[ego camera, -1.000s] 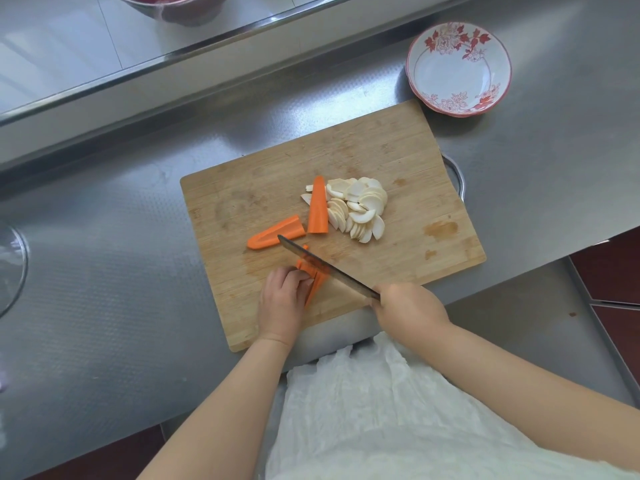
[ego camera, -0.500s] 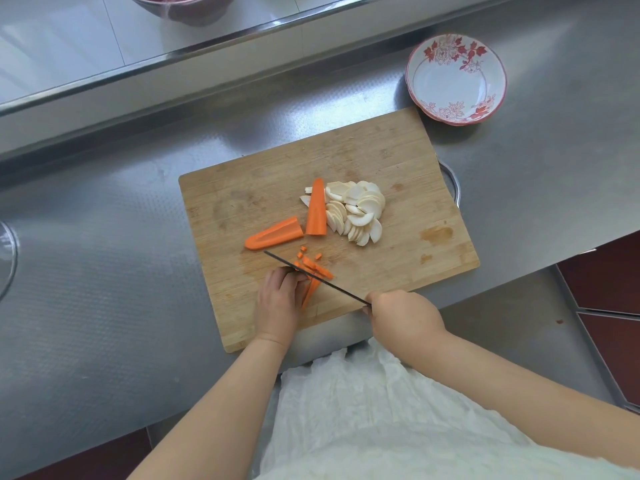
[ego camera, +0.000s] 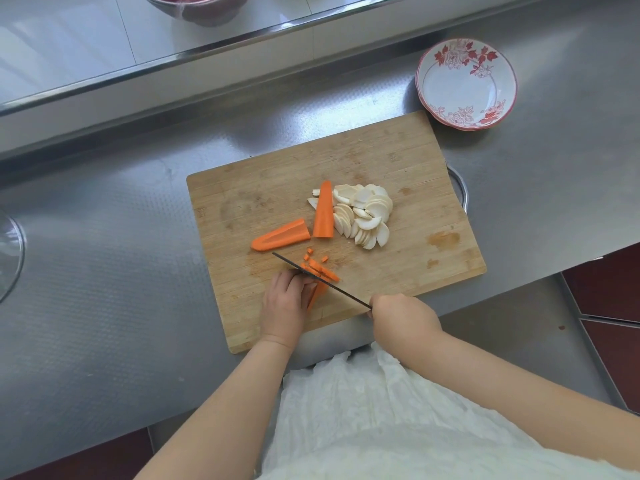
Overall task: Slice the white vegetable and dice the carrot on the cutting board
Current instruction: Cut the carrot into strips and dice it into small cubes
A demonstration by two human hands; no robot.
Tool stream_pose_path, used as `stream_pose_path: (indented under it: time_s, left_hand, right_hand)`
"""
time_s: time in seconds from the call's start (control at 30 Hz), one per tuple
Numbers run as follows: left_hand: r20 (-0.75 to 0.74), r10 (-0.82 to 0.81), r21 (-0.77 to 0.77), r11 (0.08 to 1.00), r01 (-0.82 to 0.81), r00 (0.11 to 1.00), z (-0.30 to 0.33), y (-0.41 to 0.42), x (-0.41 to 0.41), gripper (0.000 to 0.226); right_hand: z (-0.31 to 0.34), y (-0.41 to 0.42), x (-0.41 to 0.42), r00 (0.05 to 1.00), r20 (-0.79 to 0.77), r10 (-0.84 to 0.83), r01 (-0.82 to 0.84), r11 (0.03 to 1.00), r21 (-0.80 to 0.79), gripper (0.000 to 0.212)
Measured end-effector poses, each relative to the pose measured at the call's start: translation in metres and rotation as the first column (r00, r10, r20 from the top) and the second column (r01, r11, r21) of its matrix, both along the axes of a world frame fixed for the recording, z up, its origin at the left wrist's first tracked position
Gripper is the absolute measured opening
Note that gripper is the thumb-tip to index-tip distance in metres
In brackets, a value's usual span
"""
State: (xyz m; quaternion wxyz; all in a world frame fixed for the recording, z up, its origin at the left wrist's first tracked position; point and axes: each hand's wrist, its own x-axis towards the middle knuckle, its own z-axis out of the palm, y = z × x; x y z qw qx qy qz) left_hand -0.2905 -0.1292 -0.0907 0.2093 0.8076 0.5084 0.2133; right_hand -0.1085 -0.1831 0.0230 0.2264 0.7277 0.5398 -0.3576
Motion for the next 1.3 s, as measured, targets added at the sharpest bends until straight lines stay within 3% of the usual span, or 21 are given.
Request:
stream_pose_path:
  time_s: [0.7,1.03,1.3]
  left_hand:
    - [-0.003,-0.027,0.052,0.998,0.027,1.000,0.005,-0.006,-0.006,0.022]
    - [-0.058,-0.024,-0.011,1.000,0.024,0.998,0.010,-0.002,-0.005,0.023]
    - [-0.081,0.003,0.066,0.998,0.002,0.997,0.010,-0.005,-0.003,0.026]
  right_hand:
    - [-0.020,0.006,0.019,0.972,-0.123,-0.199,0.196,0.980,-0.040,0.026]
    - [-0.003,-0.013,0.010,0.981,-0.139,-0.135,0.151,0.982,0.113,0.027]
    - [-0.006,-0.018,0.004,0.997,-0.073,-0.001,0.010,0.991,0.132,0.017]
